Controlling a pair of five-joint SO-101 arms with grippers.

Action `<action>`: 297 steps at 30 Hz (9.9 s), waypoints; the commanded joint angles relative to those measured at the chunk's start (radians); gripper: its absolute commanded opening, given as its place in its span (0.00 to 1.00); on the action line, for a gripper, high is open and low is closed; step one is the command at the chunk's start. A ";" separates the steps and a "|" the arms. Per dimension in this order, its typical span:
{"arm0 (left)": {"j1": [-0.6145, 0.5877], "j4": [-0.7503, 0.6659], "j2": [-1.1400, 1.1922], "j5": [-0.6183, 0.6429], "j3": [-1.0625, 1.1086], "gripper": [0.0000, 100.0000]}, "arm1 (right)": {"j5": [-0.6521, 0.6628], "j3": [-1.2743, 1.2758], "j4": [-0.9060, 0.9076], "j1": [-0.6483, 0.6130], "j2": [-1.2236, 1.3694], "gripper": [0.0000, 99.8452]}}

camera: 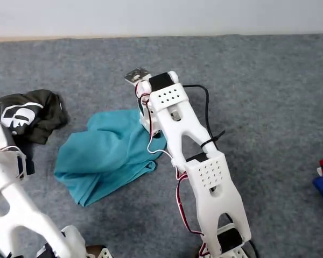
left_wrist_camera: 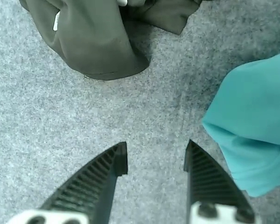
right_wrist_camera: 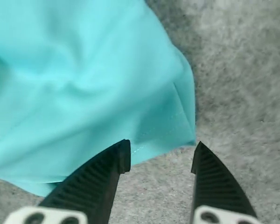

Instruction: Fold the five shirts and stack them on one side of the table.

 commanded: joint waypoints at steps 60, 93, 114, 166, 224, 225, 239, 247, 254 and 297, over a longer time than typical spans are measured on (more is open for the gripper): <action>0.031 0.005 -0.029 0.008 -0.094 0.20 | 0.192 -0.012 0.041 0.254 -0.449 0.01; 1.031 0.216 0.140 0.166 -0.303 0.18 | 0.242 -0.015 0.039 0.694 -0.955 0.01; 1.450 0.187 0.446 0.146 -0.306 0.23 | 0.236 0.239 0.039 0.713 -1.026 0.01; 1.071 0.229 -0.057 0.109 -0.495 0.00 | 0.244 0.255 0.035 0.866 -1.349 0.01; 1.048 0.110 0.393 -0.071 -0.355 0.25 | 0.193 0.451 -0.329 0.604 -0.618 0.01; 1.054 0.074 0.393 -0.081 -0.320 0.25 | 0.193 0.451 -0.329 0.605 -0.618 0.01; 1.042 -0.160 0.529 -0.123 -0.213 0.25 | 0.192 0.451 -0.329 0.604 -0.619 0.01; 1.043 -0.115 0.667 -0.124 -0.325 0.25 | 0.192 0.451 -0.329 0.604 -0.619 0.01; 1.036 -0.143 0.733 -0.126 -0.326 0.25 | 0.192 0.451 -0.329 0.604 -0.619 0.01; 1.048 -0.141 0.833 -0.123 -0.369 0.08 | 0.192 0.451 -0.326 0.599 -0.624 0.01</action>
